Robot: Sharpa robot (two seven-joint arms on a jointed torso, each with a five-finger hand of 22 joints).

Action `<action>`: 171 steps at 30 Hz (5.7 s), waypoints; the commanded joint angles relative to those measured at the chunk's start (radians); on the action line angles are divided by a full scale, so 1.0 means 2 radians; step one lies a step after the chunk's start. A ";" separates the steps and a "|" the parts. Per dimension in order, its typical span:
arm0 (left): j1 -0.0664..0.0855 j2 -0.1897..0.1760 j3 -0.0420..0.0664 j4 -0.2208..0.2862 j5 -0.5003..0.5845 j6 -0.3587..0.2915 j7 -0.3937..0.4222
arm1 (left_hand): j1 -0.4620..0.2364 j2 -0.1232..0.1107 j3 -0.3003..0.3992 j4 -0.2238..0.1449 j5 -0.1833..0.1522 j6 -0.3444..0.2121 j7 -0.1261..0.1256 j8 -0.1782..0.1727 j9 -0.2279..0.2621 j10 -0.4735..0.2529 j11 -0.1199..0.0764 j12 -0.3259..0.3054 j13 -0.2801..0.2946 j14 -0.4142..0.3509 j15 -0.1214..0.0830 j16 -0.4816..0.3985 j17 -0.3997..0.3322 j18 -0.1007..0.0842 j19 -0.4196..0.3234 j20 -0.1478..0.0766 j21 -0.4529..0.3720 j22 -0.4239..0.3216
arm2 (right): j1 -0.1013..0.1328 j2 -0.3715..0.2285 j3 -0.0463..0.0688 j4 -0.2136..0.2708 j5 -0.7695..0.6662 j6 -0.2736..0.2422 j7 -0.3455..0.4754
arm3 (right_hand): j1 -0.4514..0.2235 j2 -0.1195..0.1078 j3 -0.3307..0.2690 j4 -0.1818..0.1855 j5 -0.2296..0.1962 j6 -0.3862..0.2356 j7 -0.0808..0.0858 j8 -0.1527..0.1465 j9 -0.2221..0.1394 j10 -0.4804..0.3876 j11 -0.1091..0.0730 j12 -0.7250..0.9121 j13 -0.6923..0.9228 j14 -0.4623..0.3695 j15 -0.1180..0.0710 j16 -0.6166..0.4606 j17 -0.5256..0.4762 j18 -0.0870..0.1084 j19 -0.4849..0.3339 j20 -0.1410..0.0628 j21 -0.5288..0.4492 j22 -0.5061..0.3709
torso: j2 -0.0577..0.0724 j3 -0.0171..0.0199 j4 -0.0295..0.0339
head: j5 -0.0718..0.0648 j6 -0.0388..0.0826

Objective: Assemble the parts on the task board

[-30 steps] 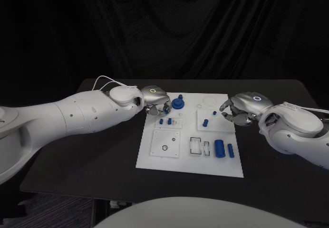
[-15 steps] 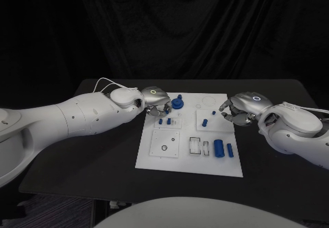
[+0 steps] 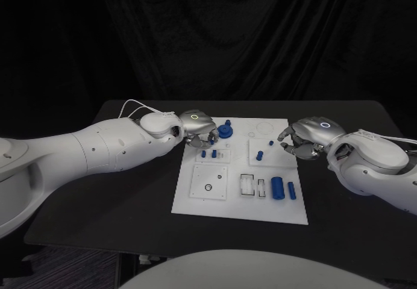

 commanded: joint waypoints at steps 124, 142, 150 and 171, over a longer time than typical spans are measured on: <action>-0.008 -0.204 0.000 0.185 0.776 0.187 0.180 | -0.076 0.147 -0.287 0.100 0.059 -0.328 -0.020 -0.035 -0.167 -0.440 0.050 -0.111 -0.169 -0.659 0.121 -0.683 -0.613 0.051 -0.588 0.106 -0.612 -0.493 | -0.004 0.106 0.001 -0.166 0.021 0.054 0.095 | 0.050 -0.048 0.046 0.000 -0.109 -0.018 -0.010 -0.005 -0.021 -0.298 0.054 -0.577 -0.513 -0.008 0.037 -0.063 -0.047 0.026 -0.028 0.033 -0.123 0.082 | -0.002 -0.0088 0.0099 | -0.031 0.000; -0.014 -0.202 0.000 0.181 0.776 0.194 0.170 | -0.051 0.145 -0.284 0.096 0.074 -0.318 -0.010 -0.033 -0.166 -0.440 0.053 -0.105 -0.168 -0.655 0.123 -0.680 -0.612 0.049 -0.580 0.106 -0.611 -0.496 | -0.010 0.113 0.001 -0.174 0.021 0.055 0.099 | 0.058 -0.047 0.043 -0.004 -0.125 0.023 -0.001 0.019 -0.008 -0.270 0.047 -0.575 -0.531 -0.007 0.030 -0.062 -0.048 0.024 -0.024 0.028 -0.116 0.084 | -0.004 -0.0096 0.0094 | -0.031 0.000; -0.015 -0.202 0.000 0.180 0.776 0.196 0.168 | -0.048 0.144 -0.284 0.095 0.077 -0.318 -0.010 -0.033 -0.166 -0.440 0.054 -0.104 -0.168 -0.653 0.123 -0.680 -0.612 0.049 -0.576 0.106 -0.610 -0.493 | -0.012 0.113 0.001 -0.175 0.021 0.064 0.095 | 0.056 -0.046 0.039 -0.003 -0.122 0.027 0.000 0.022 -0.004 -0.259 0.045 -0.571 -0.533 -0.007 0.033 -0.062 -0.048 0.024 -0.023 0.029 -0.115 0.084 | -0.004 -0.0093 0.0093 | -0.030 0.000; -0.016 -0.199 0.000 0.177 0.776 0.202 0.163 | -0.040 0.145 -0.283 0.095 0.084 -0.317 -0.006 -0.033 -0.166 -0.442 0.054 -0.103 -0.168 -0.646 0.126 -0.676 -0.611 0.048 -0.560 0.107 -0.604 -0.486 | -0.017 0.119 0.001 -0.184 0.021 0.068 0.095 | 0.066 -0.043 0.042 -0.011 -0.104 0.035 0.004 0.026 0.001 -0.255 0.045 -0.573 -0.537 -0.008 0.032 -0.063 -0.052 0.025 -0.024 0.030 -0.116 0.084 | -0.003 -0.0093 0.0097 | -0.030 0.000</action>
